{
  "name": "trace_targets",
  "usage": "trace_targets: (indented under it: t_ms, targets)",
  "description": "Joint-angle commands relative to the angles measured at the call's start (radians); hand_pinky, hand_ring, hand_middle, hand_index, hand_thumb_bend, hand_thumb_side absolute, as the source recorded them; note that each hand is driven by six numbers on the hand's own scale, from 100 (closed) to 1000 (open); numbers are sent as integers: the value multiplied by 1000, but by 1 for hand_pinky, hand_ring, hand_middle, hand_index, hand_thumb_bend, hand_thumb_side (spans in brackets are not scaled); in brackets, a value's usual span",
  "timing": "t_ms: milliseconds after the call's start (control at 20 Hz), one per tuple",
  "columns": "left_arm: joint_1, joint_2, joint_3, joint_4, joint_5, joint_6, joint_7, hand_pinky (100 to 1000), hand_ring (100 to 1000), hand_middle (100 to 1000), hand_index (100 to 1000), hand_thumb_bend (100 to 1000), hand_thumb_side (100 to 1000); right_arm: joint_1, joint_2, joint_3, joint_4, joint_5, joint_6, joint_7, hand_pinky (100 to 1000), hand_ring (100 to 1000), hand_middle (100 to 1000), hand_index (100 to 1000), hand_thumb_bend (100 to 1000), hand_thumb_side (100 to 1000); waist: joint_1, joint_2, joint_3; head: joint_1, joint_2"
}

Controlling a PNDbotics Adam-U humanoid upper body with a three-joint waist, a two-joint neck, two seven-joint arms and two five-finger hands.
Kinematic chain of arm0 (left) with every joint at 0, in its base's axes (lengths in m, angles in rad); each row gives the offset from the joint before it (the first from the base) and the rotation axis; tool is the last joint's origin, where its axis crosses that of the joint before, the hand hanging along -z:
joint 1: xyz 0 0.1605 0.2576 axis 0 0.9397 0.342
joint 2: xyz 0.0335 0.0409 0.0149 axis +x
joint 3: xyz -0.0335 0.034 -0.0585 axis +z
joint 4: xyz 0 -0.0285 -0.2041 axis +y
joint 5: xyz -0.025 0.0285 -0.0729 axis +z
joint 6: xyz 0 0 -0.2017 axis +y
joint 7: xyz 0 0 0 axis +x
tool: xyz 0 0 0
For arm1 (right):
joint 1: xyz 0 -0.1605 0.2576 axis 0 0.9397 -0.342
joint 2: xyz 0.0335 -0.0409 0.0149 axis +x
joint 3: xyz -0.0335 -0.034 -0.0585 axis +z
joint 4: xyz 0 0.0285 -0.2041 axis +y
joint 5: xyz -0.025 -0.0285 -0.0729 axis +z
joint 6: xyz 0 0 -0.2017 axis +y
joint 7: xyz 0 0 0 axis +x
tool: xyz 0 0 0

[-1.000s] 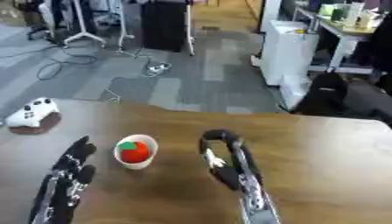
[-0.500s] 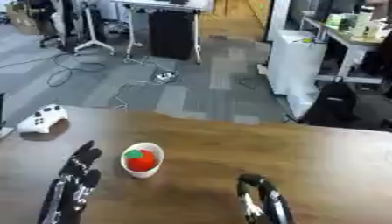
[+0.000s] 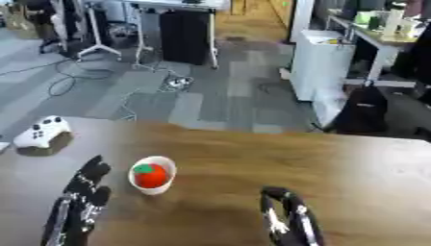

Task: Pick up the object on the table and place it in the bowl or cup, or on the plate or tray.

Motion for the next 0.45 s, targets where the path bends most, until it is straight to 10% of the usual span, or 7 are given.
trace_targets:
  t_ms: [50,450]
  targets:
    - [-11,-4,1,-20,-8,4,-4,1000,874,905,780,709,656,-13,-4,0,-28,-9,4,-5,1000,771,662,764,296,430,3,-1,-3,-16,6]
    - [-15,-10,2,-22,-14,8,-3,1000,875,906,779,701,656,-20,-12,-5,-30,-22,8,-11,1000,765,660,760,294,420,-1,15,-3,-17,12]
